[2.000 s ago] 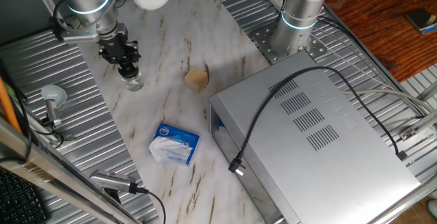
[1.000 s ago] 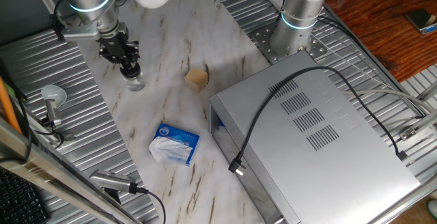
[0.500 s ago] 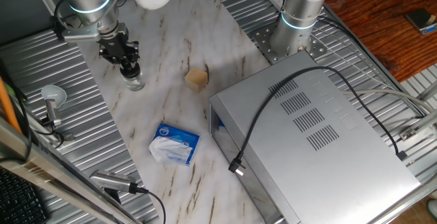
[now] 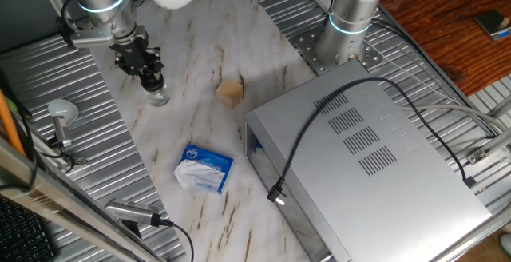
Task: Unscrew the lid from the jar
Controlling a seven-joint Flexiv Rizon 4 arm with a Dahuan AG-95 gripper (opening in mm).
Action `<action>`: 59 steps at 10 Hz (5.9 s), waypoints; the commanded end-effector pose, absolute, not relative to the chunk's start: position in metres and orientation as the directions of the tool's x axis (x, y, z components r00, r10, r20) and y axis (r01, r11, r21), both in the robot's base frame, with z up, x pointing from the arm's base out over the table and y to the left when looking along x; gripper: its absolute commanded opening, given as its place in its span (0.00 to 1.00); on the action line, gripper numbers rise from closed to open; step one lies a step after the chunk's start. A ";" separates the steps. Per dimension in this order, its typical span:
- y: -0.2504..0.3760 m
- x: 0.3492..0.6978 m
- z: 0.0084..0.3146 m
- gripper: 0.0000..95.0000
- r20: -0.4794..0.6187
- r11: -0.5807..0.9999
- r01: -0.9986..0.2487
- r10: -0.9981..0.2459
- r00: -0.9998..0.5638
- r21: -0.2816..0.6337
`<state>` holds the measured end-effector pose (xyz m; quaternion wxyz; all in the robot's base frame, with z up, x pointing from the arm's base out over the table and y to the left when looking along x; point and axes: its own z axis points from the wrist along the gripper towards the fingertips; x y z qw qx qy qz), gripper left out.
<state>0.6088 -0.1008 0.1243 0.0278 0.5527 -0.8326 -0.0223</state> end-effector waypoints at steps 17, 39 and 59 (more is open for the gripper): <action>-0.101 0.607 0.103 0.60 0.041 0.740 -0.669 -0.672 -0.739 0.066; -0.102 0.607 0.104 0.40 0.042 0.741 -0.669 -0.672 -0.740 0.062; -0.102 0.601 0.122 0.20 0.045 0.658 -0.749 -0.753 -0.657 0.074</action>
